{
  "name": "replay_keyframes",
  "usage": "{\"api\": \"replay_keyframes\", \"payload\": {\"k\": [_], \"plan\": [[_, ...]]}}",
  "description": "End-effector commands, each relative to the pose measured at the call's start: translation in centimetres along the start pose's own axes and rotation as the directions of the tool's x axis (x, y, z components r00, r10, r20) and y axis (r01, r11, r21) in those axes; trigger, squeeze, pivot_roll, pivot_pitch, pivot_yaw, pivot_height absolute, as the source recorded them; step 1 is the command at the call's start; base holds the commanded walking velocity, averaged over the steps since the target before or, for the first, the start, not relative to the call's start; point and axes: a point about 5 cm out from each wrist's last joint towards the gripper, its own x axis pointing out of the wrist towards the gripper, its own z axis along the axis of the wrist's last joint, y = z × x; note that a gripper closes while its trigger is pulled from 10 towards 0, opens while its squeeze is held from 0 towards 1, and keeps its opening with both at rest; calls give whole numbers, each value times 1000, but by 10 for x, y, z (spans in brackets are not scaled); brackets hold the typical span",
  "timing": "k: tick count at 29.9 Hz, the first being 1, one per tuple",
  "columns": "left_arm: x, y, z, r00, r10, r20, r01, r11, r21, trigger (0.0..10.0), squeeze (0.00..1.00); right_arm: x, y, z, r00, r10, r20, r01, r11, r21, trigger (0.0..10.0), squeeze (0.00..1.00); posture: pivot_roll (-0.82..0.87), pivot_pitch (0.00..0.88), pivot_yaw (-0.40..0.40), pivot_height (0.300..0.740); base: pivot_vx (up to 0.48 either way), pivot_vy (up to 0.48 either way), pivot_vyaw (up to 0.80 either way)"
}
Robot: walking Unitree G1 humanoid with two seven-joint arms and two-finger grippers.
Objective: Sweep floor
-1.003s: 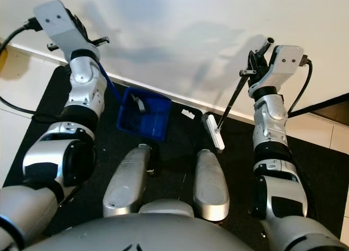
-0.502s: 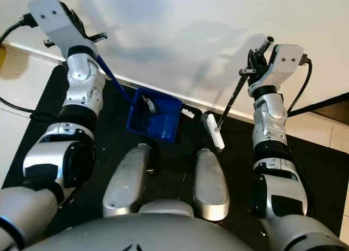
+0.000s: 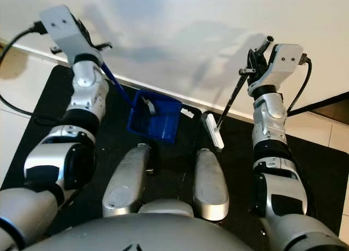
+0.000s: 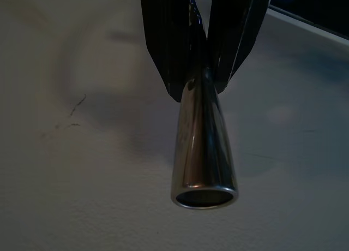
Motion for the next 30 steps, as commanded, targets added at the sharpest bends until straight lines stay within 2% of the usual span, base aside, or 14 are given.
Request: {"api": "replay_keyframes", "payload": {"k": [1,5,10,14,17,18,20,21,25,26,30], "plan": [[-12,-4,-17,998,-14,-55,16,999,28,10000,0,-7,-7,-10,999,-17,-48,16,1000,-19,10000,0,-64,214,-27,740,0,0,0],[-20,-9,-27,995,-45,-86,49,998,45,10000,0,-8,-8,-10,999,-19,-49,18,1000,-21,10000,0,-62,217,-31,740,0,0,0],[-30,-15,-37,990,-71,-122,75,997,31,10000,0,-6,-7,-10,998,-27,-51,26,999,-20,10000,0,-56,216,-32,740,0,0,0],[-36,-17,-41,989,-82,-125,87,996,33,10000,0,3,-4,-8,997,-69,-41,70,997,17,10000,0,-32,217,-30,740,0,0,0],[-36,-14,-41,990,-80,-120,84,996,31,10000,0,14,10,-7,998,-52,-44,55,997,58,10000,0,-10,217,-28,740,0,0,0],[-36,-14,-41,990,-80,-120,84,996,31,10000,0,14,10,-7,998,-52,-44,55,997,58,10000,0,-10,217,-28,740,0,0,0],[-36,-13,-41,990,-79,-117,82,996,24,10000,0,22,24,-6,999,-14,-52,19,995,102,10000,0,-2,215,-29,740,0,0,0],[-36,-12,-40,991,-79,-113,82,996,21,10000,0,29,38,-6,998,24,-59,-14,989,150,10000,0,7,212,-31,740,0,0,0],[-37,-12,-40,991,-78,-110,81,997,18,10000,0,33,50,-5,996,62,-66,-49,981,185,10000,0,12,210,-33,740,0,0,0],[-38,-12,-40,991,-77,-109,80,997,15,10000,0,38,66,-7,990,114,-88,-86,957,277,10000,0,31,202,-40,740,0,0,0],[-38,-12,-40,992,-75,-105,77,997,11,10000,0,42,79,-10,981,165,-103,-112,912,395,10000,0,36,199,-43,740,0,0,0]]}}
